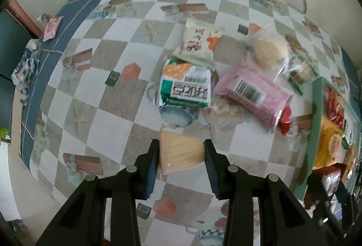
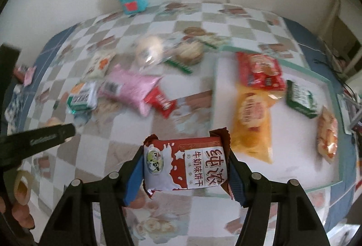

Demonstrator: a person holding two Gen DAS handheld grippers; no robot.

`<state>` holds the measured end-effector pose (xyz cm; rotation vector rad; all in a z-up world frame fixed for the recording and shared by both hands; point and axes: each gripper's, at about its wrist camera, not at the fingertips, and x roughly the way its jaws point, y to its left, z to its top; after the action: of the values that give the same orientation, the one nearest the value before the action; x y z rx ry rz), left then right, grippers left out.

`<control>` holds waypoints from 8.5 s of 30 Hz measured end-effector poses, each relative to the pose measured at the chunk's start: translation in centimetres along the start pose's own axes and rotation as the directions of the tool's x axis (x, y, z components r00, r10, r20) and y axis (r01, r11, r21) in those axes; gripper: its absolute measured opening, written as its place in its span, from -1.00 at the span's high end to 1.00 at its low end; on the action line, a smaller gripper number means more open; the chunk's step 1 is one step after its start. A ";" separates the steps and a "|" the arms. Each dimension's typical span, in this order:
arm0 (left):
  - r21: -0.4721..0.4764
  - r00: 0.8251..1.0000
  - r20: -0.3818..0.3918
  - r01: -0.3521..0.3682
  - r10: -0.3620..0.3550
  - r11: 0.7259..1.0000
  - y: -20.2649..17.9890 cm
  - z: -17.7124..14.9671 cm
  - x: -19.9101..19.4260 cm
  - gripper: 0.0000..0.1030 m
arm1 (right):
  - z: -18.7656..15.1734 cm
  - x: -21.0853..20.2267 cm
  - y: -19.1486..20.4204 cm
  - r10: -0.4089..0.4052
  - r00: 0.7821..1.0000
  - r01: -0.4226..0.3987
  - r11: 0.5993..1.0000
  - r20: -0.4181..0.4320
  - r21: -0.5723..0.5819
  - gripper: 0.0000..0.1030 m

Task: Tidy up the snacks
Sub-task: 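Carry the jelly cup with left tool while right tool carries biscuit bag over the tray, then open the left tool to drop the jelly cup while right tool releases biscuit bag, then move both open tools back over the snack pile, then grasp the green cracker bag with left tool while right tool grasps small red candy, then lift the cracker bag with left tool while right tool carries red candy toward the tray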

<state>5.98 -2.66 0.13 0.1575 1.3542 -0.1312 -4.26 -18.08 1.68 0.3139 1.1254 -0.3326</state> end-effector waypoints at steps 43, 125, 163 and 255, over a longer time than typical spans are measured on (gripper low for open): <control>0.626 0.994 -0.023 0.098 -0.107 0.773 -28.4 -8.2 0.1 0.22 | -2.4 2.6 -25.9 -0.096 0.988 0.147 0.829 -0.121 0.540 -0.34; -0.243 0.997 0.052 -0.046 0.060 0.969 10.3 4.8 -1.8 -0.81 | 5.1 -0.5 1.0 -0.037 0.999 0.035 0.989 0.009 0.144 -1.00; -0.178 0.999 -0.024 0.024 -0.029 0.984 7.6 8.9 3.4 -0.81 | 7.2 7.0 3.6 0.004 0.998 0.001 0.997 -0.058 0.078 -0.27; -0.313 0.994 -0.003 0.102 -0.108 0.944 12.5 8.8 5.1 -0.38 | 6.3 6.3 1.9 0.096 0.989 -0.080 0.987 -0.110 0.142 0.49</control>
<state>17.85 7.97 -2.59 -0.1815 1.3853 -0.0027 4.18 -19.55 -1.47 0.5088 1.2017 -0.3170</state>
